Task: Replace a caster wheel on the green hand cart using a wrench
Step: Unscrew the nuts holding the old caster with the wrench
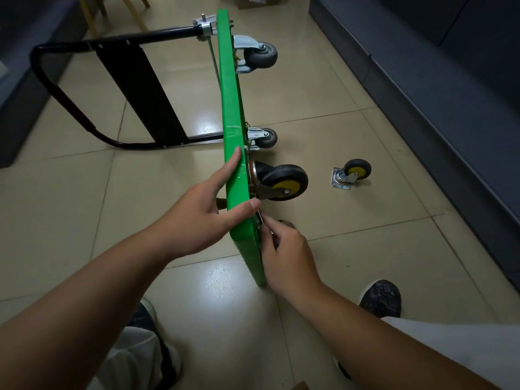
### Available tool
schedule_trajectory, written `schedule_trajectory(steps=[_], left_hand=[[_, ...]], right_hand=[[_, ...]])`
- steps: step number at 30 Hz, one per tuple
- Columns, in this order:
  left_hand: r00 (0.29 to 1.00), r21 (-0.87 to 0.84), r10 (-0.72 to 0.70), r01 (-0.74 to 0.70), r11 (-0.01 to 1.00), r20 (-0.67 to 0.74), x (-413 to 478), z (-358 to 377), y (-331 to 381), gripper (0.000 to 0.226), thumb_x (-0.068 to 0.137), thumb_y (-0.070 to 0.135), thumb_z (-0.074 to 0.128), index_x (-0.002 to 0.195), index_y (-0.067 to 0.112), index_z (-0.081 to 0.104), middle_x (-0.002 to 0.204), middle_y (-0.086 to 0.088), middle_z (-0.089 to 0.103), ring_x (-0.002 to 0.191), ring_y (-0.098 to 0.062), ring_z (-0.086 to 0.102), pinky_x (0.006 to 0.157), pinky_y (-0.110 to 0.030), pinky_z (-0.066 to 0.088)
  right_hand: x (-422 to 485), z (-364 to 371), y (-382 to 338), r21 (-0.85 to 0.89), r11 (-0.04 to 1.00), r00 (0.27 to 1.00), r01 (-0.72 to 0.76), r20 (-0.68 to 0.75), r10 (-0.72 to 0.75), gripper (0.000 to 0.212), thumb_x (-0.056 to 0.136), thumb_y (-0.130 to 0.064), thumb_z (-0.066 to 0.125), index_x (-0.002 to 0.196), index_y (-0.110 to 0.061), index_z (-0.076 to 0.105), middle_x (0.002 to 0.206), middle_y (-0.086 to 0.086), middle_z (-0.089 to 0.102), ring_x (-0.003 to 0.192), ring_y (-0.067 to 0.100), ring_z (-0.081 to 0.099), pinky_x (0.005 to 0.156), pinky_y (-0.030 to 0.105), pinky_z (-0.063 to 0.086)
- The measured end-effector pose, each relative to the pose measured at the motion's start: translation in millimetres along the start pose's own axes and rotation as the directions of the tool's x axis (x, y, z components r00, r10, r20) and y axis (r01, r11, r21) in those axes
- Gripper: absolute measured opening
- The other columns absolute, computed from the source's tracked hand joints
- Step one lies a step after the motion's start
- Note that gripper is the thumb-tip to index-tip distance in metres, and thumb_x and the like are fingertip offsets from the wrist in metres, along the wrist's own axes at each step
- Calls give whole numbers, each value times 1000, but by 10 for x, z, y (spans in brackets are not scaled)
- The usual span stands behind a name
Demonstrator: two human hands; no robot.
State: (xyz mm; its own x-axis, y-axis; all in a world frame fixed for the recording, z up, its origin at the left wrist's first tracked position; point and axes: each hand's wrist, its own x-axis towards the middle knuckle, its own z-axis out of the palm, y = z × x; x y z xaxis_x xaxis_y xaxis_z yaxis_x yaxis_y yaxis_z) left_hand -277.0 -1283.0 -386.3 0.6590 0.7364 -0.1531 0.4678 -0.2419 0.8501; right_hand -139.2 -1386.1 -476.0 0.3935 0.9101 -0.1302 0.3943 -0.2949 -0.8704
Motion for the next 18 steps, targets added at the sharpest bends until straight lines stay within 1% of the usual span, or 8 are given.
schedule_trajectory(steps=[1, 3, 6, 8, 11, 14, 16, 18], left_hand=[[1000, -2, 4, -4, 1000, -6, 2, -4, -16, 91, 80, 62, 64, 153, 61, 11, 156, 20, 37, 108, -12, 69, 88, -37, 62], [1000, -17, 12, -12, 1000, -21, 2, -10, -43, 90, 80, 60, 66, 153, 61, 13, 152, 22, 41, 107, -11, 70, 85, -35, 62], [1000, -60, 11, -12, 998, -24, 0, -11, -56, 90, 80, 55, 67, 153, 60, 15, 158, 19, 36, 118, -8, 64, 84, -32, 62], [1000, -73, 15, -17, 997, -25, -3, -9, -56, 91, 78, 55, 68, 154, 59, 16, 158, 20, 35, 120, -4, 62, 84, -30, 62], [999, -93, 17, -20, 995, -30, 2, -15, -61, 91, 80, 50, 68, 155, 55, 17, 152, 28, 36, 120, 6, 58, 82, -24, 60], [999, -98, 21, -25, 995, -44, 9, -28, -64, 89, 83, 42, 67, 156, 51, 18, 143, 38, 33, 117, 18, 53, 80, -18, 58], [998, -93, 20, -25, 995, -55, 16, -29, -63, 88, 85, 38, 67, 157, 48, 18, 145, 33, 34, 115, 21, 53, 78, -17, 58], [998, -90, 18, -23, 996, -54, 23, -28, -51, 88, 85, 37, 67, 157, 48, 18, 151, 25, 34, 114, 22, 52, 78, -18, 58]], right_hand=[[-1, 37, 11, 17, 1000, 1000, 12, -10, -12, 38, 105, -34, 42, 141, -37, 54, 113, -7, 71, 101, 9, 65, 80, 22, 52], [-17, 114, 43, 49, 998, 1000, 26, -18, -25, 39, 106, -33, 42, 144, -38, 51, 116, -6, 71, 105, 8, 65, 85, 23, 54], [-47, 211, 162, 70, 992, 992, 103, -73, -98, 41, 106, -30, 44, 147, -38, 47, 119, -5, 72, 108, 9, 65, 87, 27, 55], [-38, 296, 287, 59, 982, 976, 179, -137, -169, 43, 106, -28, 45, 148, -35, 46, 117, -2, 72, 105, 12, 67, 85, 34, 57], [16, 467, 445, 26, 961, 947, 275, -181, -266, 47, 106, -34, 38, 152, -34, 38, 122, 4, 71, 103, 23, 70, 79, 43, 59], [102, 575, 537, 14, 925, 900, 379, -237, -366, 47, 107, -32, 35, 154, -29, 36, 122, 8, 70, 99, 29, 71, 74, 46, 59], [180, 607, 607, -23, 901, 863, 434, -275, -423, 47, 107, -27, 40, 153, -25, 36, 120, 10, 71, 97, 30, 71, 72, 45, 59], [276, 638, 705, -80, 884, 838, 461, -289, -464, 55, 105, -19, 47, 155, -31, 30, 113, 11, 73, 89, 29, 71, 67, 43, 59]])
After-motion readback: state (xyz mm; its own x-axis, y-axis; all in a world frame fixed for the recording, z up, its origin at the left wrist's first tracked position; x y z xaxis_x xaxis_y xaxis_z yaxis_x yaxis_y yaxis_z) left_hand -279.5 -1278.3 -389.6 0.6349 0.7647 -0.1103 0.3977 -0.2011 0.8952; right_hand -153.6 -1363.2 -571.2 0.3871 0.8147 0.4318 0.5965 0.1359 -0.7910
